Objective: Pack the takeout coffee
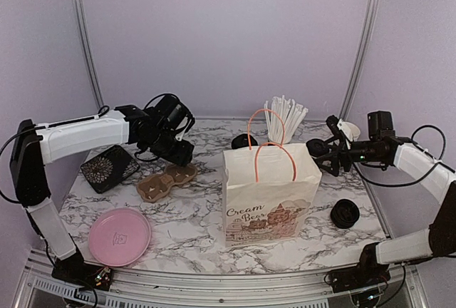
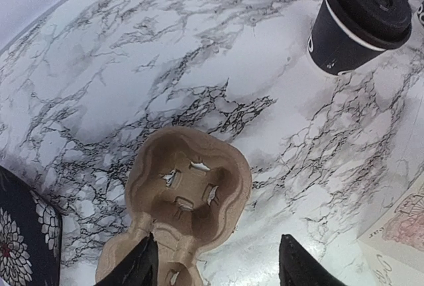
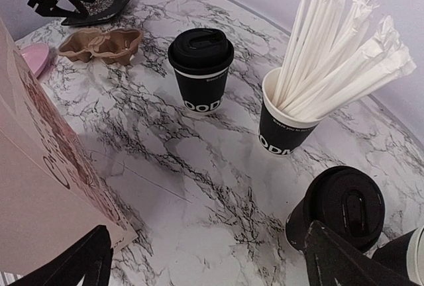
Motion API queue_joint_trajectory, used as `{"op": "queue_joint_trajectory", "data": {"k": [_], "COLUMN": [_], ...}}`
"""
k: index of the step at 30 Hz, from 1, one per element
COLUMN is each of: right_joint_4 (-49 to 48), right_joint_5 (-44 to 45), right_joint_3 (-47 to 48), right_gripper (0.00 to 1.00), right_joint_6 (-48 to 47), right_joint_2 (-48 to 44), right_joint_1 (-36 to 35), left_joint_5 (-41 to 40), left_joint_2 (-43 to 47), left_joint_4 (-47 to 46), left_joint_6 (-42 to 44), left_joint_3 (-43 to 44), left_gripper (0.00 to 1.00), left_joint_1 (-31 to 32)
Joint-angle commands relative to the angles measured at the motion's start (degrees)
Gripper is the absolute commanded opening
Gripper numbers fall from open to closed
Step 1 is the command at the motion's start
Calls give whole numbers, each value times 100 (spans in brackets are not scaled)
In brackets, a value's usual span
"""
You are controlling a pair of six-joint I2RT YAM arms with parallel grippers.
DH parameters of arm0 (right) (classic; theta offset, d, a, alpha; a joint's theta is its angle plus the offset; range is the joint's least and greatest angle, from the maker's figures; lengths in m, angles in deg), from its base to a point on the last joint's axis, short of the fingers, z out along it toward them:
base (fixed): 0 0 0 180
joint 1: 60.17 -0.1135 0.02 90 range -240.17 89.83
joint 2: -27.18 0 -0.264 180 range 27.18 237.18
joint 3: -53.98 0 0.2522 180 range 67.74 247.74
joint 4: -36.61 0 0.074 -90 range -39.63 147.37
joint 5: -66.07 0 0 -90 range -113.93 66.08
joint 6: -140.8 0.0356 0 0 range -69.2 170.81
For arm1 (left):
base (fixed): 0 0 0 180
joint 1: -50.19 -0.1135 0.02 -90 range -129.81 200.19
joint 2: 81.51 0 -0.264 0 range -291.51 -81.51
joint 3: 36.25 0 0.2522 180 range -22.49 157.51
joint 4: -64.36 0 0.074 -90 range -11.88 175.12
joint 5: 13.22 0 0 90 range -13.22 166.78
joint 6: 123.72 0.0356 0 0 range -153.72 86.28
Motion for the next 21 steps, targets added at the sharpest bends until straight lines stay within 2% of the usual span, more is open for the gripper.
{"op": "queue_joint_trajectory", "data": {"k": [1, 4, 7, 17, 21], "right_joint_4": [21, 32, 41, 66, 90], "right_joint_5": [2, -16, -34, -48, -61], "right_joint_3": [65, 61, 64, 53, 62], "right_gripper": [99, 99, 99, 99, 99], "right_joint_6": [-69, -71, -71, -101, -147], "right_joint_2": [37, 42, 49, 66, 104], "right_joint_1": [47, 46, 49, 49, 45], "left_joint_5": [167, 311, 563, 1007, 1072], "left_joint_2": [94, 76, -103, -606, -731], "left_joint_4": [667, 811, 898, 1048, 1041], "left_joint_6": [1272, 1881, 2103, 2369, 2393], "left_joint_3": [-338, -439, -355, -227, -125], "left_gripper": [65, 58, 52, 52, 49], "left_joint_1": [-12, -66, -332, -724, -775]}}
